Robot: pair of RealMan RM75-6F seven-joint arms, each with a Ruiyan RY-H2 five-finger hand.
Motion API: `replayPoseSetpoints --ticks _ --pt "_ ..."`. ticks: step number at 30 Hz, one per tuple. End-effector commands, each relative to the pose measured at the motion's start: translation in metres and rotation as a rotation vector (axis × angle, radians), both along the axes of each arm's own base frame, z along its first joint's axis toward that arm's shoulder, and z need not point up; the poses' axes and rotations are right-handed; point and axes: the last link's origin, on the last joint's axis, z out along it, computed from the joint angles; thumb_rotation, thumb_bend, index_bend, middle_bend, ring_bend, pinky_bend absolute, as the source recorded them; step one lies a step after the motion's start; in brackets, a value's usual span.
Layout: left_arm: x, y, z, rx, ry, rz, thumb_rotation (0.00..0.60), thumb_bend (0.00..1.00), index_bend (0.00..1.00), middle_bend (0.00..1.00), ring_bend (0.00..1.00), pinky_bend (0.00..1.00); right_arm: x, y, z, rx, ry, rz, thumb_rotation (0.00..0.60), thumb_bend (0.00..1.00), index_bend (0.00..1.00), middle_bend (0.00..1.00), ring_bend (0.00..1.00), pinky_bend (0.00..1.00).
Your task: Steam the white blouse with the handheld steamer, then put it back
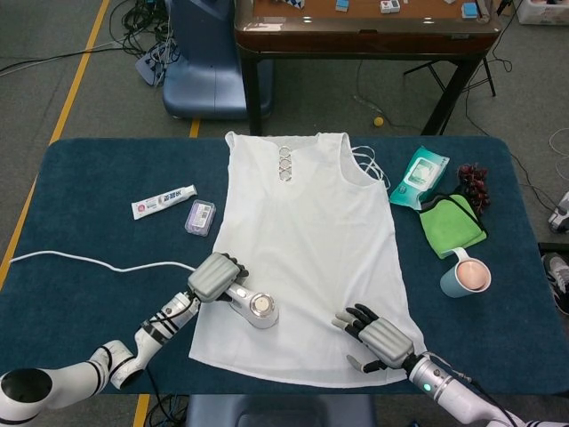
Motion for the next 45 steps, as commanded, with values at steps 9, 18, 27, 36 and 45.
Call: replayPoseSetpoints --ticks 9,18,27,36,45 --pt "-0.026 -0.013 0.019 -0.014 0.063 0.018 0.6 0.25 0.82 0.68 0.58 0.57 0.001 0.0 -0.001 0.005 0.002 0.004 0.301 0.48 0.0 0.1 0.0 0.0" --pt "-0.035 -0.016 0.036 -0.012 0.083 0.034 0.6 0.25 0.82 0.68 0.58 0.57 0.001 0.001 0.0 0.003 0.001 0.003 0.299 0.48 0.0 0.1 0.0 0.0" --pt "-0.006 -0.005 0.044 -0.008 0.005 0.025 0.6 0.25 0.82 0.68 0.58 0.57 0.0 0.0 0.001 -0.002 -0.003 -0.001 0.3 0.48 0.0 0.1 0.0 0.0" --pt "0.017 0.021 0.024 -0.006 -0.071 0.089 0.6 0.25 0.82 0.68 0.58 0.57 -0.004 -0.002 0.003 -0.012 -0.007 -0.018 0.301 0.48 0.0 0.1 0.0 0.0" --pt "0.016 0.045 0.005 0.047 -0.046 0.141 0.6 0.25 0.82 0.68 0.58 0.57 -0.008 -0.004 0.003 -0.01 -0.007 -0.031 0.303 0.48 0.0 0.1 0.0 0.0"
